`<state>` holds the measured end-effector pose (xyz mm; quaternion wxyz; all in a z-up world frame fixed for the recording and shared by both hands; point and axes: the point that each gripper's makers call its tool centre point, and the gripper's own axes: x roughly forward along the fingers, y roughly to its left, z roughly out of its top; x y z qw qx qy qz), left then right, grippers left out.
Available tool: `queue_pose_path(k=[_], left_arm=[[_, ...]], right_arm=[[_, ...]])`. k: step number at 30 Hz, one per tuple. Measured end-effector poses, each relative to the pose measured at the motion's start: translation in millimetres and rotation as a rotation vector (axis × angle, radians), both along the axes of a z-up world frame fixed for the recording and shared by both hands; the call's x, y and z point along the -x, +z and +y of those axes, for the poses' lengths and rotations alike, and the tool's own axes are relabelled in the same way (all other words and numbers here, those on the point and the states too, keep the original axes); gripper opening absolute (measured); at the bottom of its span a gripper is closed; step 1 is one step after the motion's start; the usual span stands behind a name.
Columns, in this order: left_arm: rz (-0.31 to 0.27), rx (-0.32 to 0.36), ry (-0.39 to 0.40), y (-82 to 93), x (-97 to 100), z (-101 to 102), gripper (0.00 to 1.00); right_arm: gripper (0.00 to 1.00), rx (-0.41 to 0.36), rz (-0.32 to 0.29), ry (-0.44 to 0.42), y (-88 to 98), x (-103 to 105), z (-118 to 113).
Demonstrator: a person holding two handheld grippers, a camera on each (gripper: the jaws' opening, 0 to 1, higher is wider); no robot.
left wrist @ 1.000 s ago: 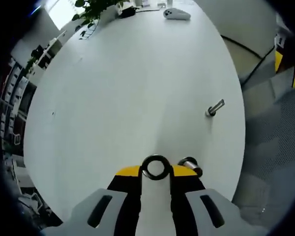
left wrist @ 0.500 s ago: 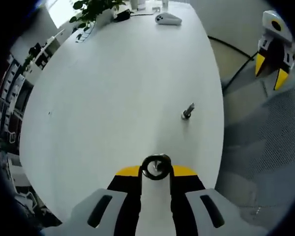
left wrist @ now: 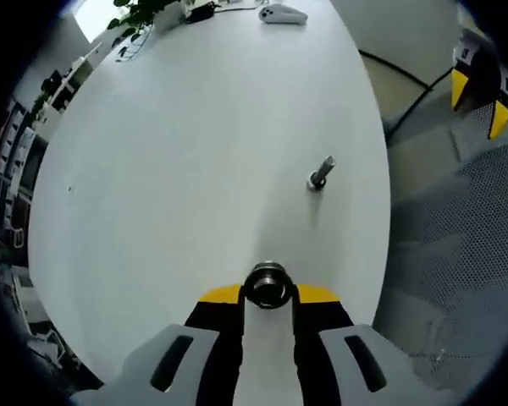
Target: Place the washer onto the threaded stud by aligning its center hole with the stud, sliding it down to the base, and recovering from edge contact or off-axis alignment until the washer reaches the visible bottom stop.
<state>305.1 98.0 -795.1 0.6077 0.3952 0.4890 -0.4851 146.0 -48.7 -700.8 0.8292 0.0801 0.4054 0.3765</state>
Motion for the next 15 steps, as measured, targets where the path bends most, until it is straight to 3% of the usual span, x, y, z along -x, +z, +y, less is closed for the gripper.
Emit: queue_pose_path(k=[9,15], left_arm=[[-0.023,-0.059,-0.047,-29.9,2.9,0.5,0.19],[-0.035,-0.046,-0.034,-27.4,1.0,-0.2,0.20]], right_arm=[[0.29,0.006,0.009,0.002,-1.3,0.9,-0.4],[0.29,0.007,0.009,0.000,-1.7,0.9,-0.9]])
